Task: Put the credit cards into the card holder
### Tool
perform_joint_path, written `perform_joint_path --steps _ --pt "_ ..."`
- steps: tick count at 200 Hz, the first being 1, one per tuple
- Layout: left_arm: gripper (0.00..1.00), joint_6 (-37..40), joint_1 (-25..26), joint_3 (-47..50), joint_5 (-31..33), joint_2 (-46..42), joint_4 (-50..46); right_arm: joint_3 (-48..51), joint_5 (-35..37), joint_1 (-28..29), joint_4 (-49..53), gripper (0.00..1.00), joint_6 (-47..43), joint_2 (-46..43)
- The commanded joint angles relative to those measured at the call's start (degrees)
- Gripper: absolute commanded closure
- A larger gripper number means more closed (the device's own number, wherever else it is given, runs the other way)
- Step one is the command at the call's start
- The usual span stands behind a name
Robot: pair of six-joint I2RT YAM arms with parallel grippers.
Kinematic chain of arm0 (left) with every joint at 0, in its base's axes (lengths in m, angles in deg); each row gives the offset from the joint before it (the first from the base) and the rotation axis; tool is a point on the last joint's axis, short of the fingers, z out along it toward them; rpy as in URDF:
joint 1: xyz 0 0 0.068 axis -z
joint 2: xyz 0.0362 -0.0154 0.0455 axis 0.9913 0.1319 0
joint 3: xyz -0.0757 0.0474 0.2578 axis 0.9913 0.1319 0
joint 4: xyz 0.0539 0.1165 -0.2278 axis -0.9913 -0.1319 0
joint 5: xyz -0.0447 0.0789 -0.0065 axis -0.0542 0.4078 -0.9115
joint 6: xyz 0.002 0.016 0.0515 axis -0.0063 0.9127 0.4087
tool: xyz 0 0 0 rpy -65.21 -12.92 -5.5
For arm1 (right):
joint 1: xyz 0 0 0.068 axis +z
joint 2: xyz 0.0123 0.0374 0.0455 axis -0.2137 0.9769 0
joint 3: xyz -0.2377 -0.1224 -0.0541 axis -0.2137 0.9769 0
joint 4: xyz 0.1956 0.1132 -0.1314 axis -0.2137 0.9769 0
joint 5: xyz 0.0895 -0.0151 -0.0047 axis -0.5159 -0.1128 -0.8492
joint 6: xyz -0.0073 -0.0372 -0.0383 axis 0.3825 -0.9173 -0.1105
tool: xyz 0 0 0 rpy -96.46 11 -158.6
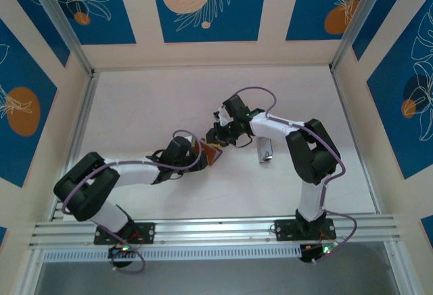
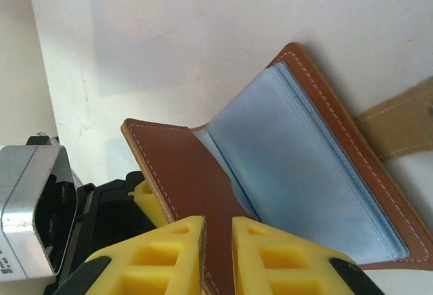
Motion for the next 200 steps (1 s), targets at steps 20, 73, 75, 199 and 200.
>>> perform_joint_path --steps 20,73,75,199,200 --pt "0.59 -1.1 0.3 3.6 4.3 -7.7 -5.9 0.6 -5.0 1.9 -1.3 0.82 1.3 0.6" --pt "0.75 -3.1 0.4 5.0 14.4 -20.8 -21.6 -1.1 -4.9 4.9 -1.1 0.82 1.4 1.4" --pt "0.75 -3.3 0.3 5.1 14.8 -21.5 -22.3 -1.2 -4.9 5.1 -1.0 0.82 1.3 1.4" --pt "0.79 -1.4 -3.3 -9.2 11.0 -20.0 -38.9 -3.5 8.7 13.1 2.6 0.81 1.2 9.4" --pt "0.79 -1.4 -3.3 -9.3 10.9 -19.8 -38.8 -3.4 8.7 13.1 2.6 0.81 1.3 9.3"
